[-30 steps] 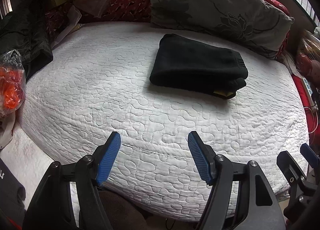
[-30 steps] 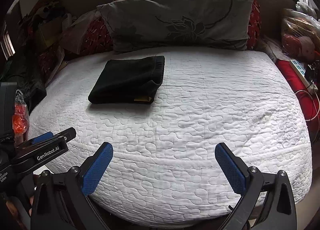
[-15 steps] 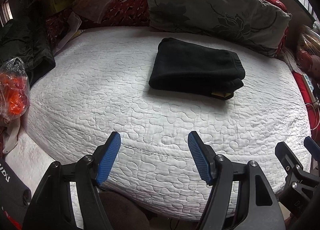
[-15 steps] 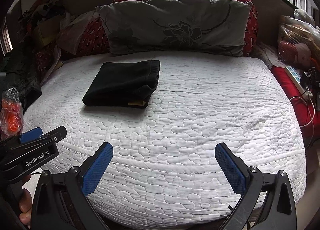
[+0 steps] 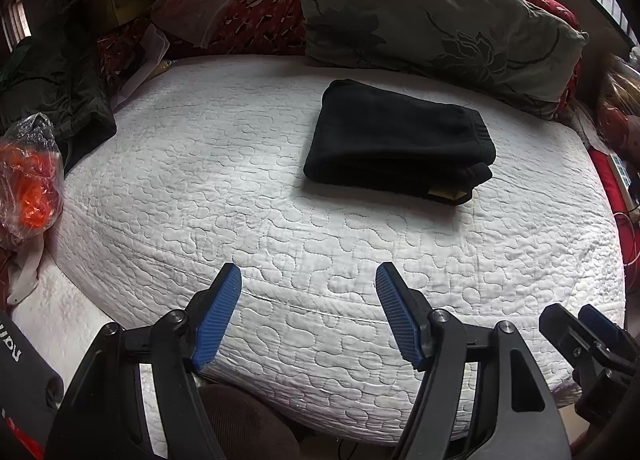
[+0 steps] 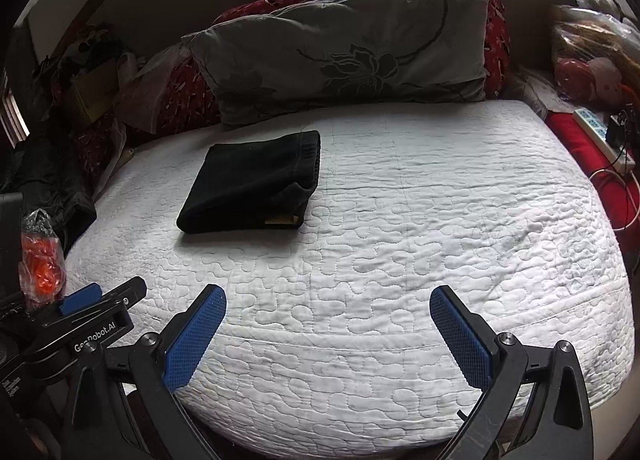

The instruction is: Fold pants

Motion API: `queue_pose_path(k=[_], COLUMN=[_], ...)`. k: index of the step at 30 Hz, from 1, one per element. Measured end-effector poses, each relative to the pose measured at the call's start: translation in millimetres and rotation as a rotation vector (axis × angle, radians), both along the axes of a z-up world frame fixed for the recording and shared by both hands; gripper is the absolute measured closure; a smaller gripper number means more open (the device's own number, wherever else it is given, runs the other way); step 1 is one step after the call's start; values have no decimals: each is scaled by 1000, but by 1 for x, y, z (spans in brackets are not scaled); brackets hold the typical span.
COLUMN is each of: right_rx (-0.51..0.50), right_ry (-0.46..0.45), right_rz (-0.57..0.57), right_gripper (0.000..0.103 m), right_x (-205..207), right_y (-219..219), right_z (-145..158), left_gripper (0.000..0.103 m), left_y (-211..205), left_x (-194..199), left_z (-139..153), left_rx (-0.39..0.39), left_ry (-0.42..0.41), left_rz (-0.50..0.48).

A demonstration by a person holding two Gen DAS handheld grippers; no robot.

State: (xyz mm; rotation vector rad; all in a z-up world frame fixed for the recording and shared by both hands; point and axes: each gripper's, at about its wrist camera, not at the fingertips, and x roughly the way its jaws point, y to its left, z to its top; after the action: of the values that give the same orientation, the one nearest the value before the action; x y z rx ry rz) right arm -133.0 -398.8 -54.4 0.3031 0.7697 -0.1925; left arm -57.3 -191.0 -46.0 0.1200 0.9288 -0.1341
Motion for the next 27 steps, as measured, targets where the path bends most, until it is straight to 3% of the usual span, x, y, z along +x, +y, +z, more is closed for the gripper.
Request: queue_pose_path(k=[3, 7, 10, 16, 27], right_rx=[123, -66, -61, -253, -294], right_ry=[107, 146, 165, 57, -54], right_rz=[25, 32, 34, -57, -25], right_gripper=[2, 1, 1, 1, 0], right_x=[9, 12, 14, 3, -2], right_y=[-3, 16, 17, 24, 35], right_z=[-20, -21, -19, 10, 34], left_gripper=[34, 34, 34, 34, 34], left_y=[0, 1, 3, 7, 10], left_x=[1, 1, 2, 3, -1], left_z=[0, 1, 1, 3, 10], left_rx=[-4, -10, -19, -22, -28], left_ry=[2, 3, 5, -9, -30], left_rz=[1, 4, 12, 36, 34])
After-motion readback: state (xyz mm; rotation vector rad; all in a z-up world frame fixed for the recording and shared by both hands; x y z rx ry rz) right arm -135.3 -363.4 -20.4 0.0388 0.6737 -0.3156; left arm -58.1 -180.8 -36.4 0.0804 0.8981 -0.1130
